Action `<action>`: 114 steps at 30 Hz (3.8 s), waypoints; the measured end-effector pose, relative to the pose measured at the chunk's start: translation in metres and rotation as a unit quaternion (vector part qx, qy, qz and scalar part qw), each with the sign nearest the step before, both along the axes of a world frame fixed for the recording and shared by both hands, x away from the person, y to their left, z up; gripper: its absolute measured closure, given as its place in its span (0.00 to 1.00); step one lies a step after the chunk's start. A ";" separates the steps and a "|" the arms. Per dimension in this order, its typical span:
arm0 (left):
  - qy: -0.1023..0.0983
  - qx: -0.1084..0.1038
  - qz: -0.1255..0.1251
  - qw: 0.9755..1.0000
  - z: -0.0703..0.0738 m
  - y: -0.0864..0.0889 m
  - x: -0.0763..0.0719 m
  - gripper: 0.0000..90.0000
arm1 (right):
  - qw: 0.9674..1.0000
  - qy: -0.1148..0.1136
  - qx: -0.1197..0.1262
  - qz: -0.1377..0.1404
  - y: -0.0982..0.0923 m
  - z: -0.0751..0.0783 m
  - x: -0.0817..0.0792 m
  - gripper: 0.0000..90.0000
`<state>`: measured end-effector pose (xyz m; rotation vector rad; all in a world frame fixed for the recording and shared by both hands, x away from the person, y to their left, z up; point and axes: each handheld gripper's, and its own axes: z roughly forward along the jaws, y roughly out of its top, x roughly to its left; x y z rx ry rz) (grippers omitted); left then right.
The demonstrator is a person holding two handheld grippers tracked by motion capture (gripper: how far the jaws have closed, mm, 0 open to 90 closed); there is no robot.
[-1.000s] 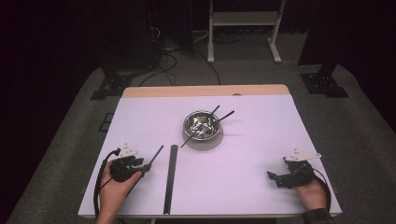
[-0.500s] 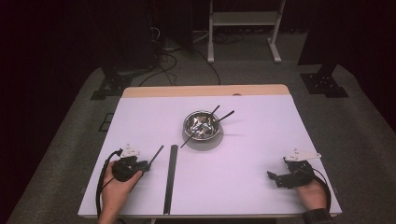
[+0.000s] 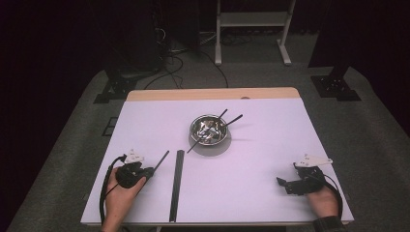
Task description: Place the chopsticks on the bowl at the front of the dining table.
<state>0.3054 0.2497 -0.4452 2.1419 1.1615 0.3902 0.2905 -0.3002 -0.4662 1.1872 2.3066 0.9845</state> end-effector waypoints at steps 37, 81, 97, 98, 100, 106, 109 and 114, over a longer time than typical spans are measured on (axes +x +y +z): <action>-0.009 -0.048 0.007 0.999 0.025 0.002 -0.003 0.96 | 1.000 0.000 0.000 0.000 0.000 0.000 0.000 0.10; -0.018 -0.057 -0.018 0.998 0.060 -0.034 0.035 0.96 | 1.000 0.001 0.000 0.000 0.000 0.000 0.000 0.10; -0.026 -0.065 -0.025 0.997 0.070 -0.053 0.055 0.96 | 1.000 0.001 0.000 0.000 0.000 0.000 0.000 0.10; -0.028 -0.065 -0.025 0.997 0.070 -0.054 0.057 0.96 | 1.000 0.001 0.000 0.000 0.000 0.000 0.000 0.10; -0.028 -0.068 -0.025 0.997 0.071 -0.056 0.061 0.96 | 1.000 0.001 0.000 0.000 0.000 0.000 0.000 0.10; -0.030 -0.070 -0.027 0.997 0.074 -0.063 0.071 0.96 | 1.000 0.001 0.000 0.000 0.000 0.000 0.000 0.10; -0.030 -0.071 -0.028 0.997 0.075 -0.068 0.078 0.96 | 1.000 0.001 0.000 0.000 0.000 0.000 0.000 0.10; -0.028 -0.074 -0.029 0.996 0.076 -0.073 0.084 0.96 | 1.000 0.001 0.000 0.000 0.000 0.000 0.000 0.10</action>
